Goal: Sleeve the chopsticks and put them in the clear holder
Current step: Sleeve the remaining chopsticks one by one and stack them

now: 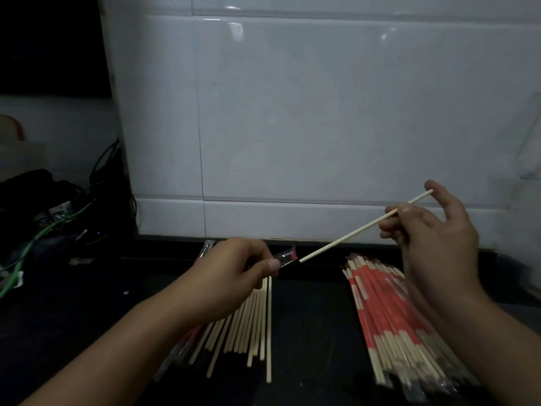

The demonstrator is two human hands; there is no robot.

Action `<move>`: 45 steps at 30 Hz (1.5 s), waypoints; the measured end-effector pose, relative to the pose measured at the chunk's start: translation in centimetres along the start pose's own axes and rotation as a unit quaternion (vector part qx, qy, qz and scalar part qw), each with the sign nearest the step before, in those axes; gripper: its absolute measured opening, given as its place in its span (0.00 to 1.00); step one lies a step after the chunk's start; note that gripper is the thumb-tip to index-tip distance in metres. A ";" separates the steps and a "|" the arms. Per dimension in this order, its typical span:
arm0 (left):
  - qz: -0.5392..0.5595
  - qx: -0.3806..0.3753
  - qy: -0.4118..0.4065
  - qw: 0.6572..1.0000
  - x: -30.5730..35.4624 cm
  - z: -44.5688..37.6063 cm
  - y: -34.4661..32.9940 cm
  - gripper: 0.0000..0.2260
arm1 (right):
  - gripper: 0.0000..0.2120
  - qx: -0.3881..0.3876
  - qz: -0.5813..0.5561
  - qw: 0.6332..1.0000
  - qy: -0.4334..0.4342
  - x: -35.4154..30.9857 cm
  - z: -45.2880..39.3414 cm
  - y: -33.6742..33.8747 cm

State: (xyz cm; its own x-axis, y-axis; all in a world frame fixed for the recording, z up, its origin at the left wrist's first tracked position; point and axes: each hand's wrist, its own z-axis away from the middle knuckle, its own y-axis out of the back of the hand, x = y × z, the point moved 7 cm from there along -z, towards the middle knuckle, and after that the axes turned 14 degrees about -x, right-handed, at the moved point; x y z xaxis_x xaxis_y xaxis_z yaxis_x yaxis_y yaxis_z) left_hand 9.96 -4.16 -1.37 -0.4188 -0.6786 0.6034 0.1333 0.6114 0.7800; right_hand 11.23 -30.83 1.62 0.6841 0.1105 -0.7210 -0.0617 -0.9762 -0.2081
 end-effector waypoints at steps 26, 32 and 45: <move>-0.046 -0.026 0.000 0.999 0.8 0.2 -0.4 0.13 | 0.20 -0.010 0.021 1.000 0.002 -0.1 0.5 -0.6; -0.018 -0.034 -0.001 0.999 0.8 0.2 -0.7 0.11 | 0.21 -0.027 0.046 0.999 -0.004 0.1 0.9 -1.1; 0.010 -0.020 0.001 1.000 0.7 0.2 -0.6 0.06 | 0.21 0.006 0.017 1.000 -0.013 0.1 0.6 -0.2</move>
State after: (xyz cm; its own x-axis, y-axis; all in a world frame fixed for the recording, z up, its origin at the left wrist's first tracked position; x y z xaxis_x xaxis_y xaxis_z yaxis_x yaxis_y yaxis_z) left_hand 9.43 -4.89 -1.45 -0.4142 -0.6676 0.6187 0.1767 0.6078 0.7742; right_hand 10.89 -30.50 1.18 0.6629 0.0815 -0.7443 -0.0944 -0.9770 -0.1911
